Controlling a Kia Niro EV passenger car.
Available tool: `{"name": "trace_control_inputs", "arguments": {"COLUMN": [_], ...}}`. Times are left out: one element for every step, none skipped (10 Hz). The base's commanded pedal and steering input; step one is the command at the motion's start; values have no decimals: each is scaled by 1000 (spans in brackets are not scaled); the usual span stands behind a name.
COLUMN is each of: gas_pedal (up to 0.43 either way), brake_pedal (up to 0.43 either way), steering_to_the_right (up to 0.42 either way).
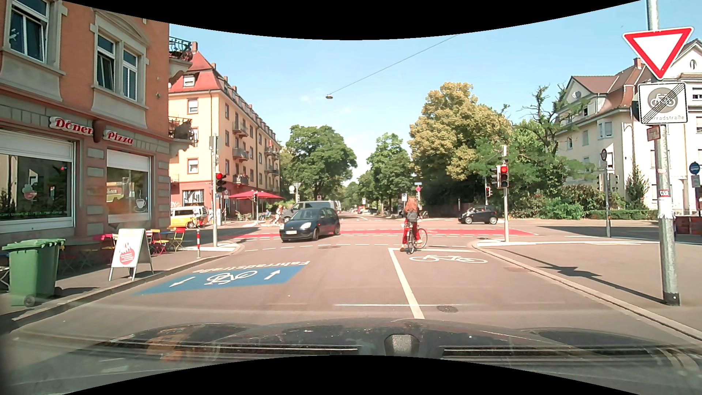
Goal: Follow the waypoints while adhering to traffic rules and regulations
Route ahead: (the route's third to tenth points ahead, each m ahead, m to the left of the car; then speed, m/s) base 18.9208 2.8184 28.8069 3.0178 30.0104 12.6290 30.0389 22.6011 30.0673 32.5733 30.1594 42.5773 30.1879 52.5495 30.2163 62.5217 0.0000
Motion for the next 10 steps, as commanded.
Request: {"name": "trace_control_inputs", "arguments": {"gas_pedal": [0,0,0,0,0,0,0,0,0,0], "brake_pedal": [280,280,280,280,280,280,280,280,280,280], "steering_to_the_right": [0,0,0,0,0,0,0,0,0,0]}}
